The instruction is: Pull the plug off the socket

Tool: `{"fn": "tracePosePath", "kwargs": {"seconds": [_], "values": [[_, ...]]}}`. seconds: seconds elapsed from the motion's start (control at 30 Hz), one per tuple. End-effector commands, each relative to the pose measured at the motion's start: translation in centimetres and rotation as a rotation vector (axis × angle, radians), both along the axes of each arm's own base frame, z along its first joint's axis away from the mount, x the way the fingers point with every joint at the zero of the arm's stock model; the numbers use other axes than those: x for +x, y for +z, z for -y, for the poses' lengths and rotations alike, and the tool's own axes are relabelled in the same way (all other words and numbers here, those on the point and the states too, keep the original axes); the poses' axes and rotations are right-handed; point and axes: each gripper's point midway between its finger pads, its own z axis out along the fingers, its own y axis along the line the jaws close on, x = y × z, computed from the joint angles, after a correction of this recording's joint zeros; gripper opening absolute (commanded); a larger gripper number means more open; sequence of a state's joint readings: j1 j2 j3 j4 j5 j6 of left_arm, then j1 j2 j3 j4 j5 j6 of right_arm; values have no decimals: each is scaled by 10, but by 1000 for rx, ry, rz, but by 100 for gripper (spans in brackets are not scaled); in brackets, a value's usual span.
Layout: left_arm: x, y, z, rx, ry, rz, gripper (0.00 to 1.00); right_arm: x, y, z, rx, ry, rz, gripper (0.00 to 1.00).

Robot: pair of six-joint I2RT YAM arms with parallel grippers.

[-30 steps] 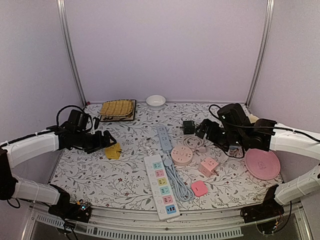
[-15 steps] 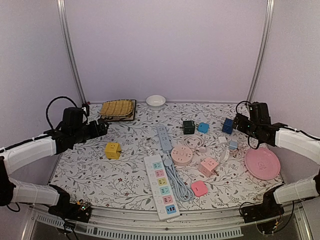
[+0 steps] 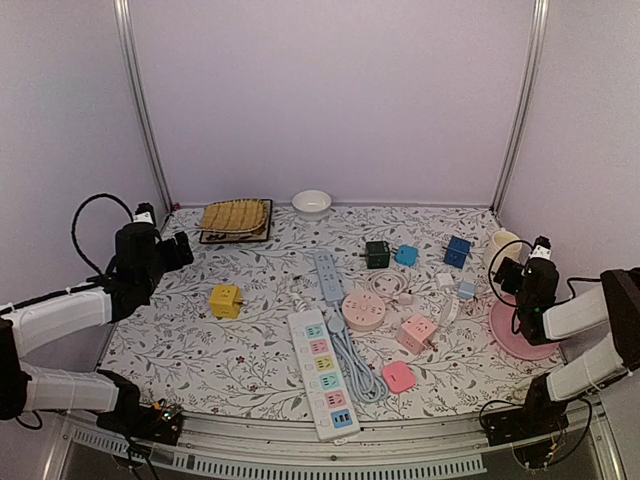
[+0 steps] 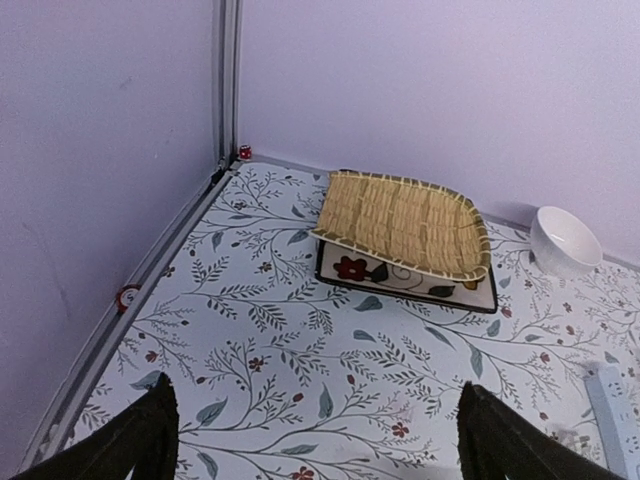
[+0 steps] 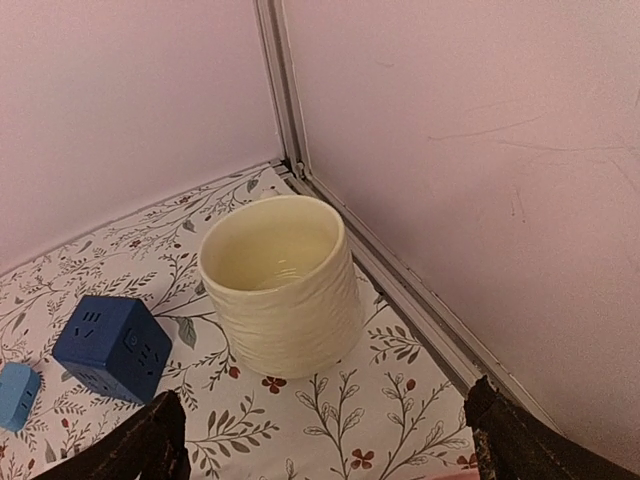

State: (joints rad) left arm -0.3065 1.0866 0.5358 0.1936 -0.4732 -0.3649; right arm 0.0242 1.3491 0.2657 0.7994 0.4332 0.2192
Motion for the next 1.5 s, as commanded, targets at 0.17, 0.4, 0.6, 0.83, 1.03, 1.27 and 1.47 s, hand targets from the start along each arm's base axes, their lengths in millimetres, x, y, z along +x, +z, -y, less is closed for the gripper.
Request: {"fn": "tracePosePath", "kwargs": {"seconds": [0.17, 0.4, 0.6, 0.83, 1.03, 1.27, 1.47], "values": [[-9, -3, -36, 155, 116, 113, 97, 19, 44, -53, -191, 343, 255, 99], [-3, -1, -46, 260, 132, 192, 97, 23, 41, -51, -185, 338, 232, 99], [0, -26, -53, 268, 111, 168, 97, 24, 41, -52, -184, 341, 231, 99], [15, -23, -44, 254, -39, 210, 97, 25, 41, -52, -184, 344, 231, 99], [33, -26, -45, 251, -88, 193, 97, 25, 40, -52, -184, 342, 227, 99], [18, -34, -50, 260, -73, 279, 97, 25, 40, -53, -182, 346, 227, 99], [21, -35, -54, 265, -47, 272, 97, 26, 40, -53, -181, 350, 225, 99]]}}
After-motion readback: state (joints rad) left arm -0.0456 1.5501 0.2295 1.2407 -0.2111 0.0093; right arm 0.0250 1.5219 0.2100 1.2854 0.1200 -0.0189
